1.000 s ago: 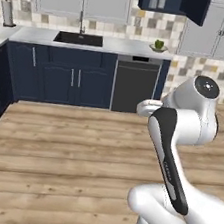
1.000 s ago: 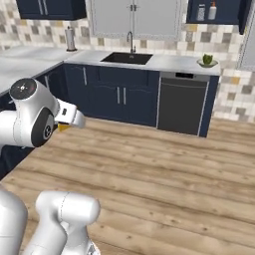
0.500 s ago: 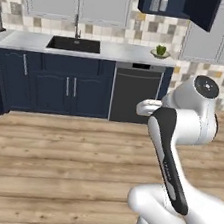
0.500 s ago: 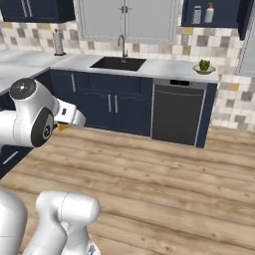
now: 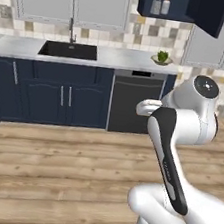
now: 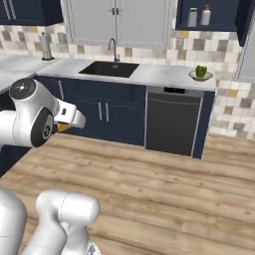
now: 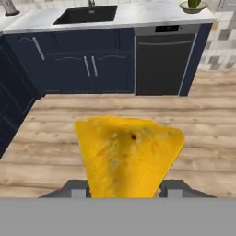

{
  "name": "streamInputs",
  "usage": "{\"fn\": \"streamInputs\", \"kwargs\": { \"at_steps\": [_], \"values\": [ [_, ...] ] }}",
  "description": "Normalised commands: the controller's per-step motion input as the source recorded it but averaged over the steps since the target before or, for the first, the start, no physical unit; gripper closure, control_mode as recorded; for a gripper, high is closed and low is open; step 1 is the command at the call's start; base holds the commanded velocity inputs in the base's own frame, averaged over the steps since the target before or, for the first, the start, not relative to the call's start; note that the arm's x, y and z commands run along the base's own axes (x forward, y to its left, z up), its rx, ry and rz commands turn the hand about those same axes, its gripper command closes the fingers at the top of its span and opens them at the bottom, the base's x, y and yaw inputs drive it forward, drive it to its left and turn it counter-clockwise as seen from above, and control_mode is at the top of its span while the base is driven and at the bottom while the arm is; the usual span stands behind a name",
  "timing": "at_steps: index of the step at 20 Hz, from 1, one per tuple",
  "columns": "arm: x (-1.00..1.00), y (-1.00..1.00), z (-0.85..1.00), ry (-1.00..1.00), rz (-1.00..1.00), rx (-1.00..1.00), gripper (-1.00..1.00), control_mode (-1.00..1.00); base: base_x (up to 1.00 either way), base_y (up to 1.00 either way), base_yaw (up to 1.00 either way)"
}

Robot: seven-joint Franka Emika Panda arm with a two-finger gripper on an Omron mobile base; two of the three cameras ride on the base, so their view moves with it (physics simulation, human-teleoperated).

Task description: Pick the cheese from the fridge and the cheese grater from the cabinet and place them next to the salad bowl.

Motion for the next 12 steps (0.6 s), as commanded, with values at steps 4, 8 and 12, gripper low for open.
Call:
{"fn": "streamInputs", "kwargs": {
  "at_steps": [4, 8, 12],
  "values": [
    [0.0, 0.0, 0.0, 0.0, 0.0, 0.0, 1.0, 1.0, 0.65, -0.41, 0.0],
    [0.0, 0.0, 0.0, 0.0, 0.0, 0.0, 1.0, 1.0, 0.6, -0.51, 0.0],
    [0.0, 0.0, 0.0, 0.0, 0.0, 0.0, 1.0, 1.0, 0.5, -0.6, 0.0]
  ]
}}
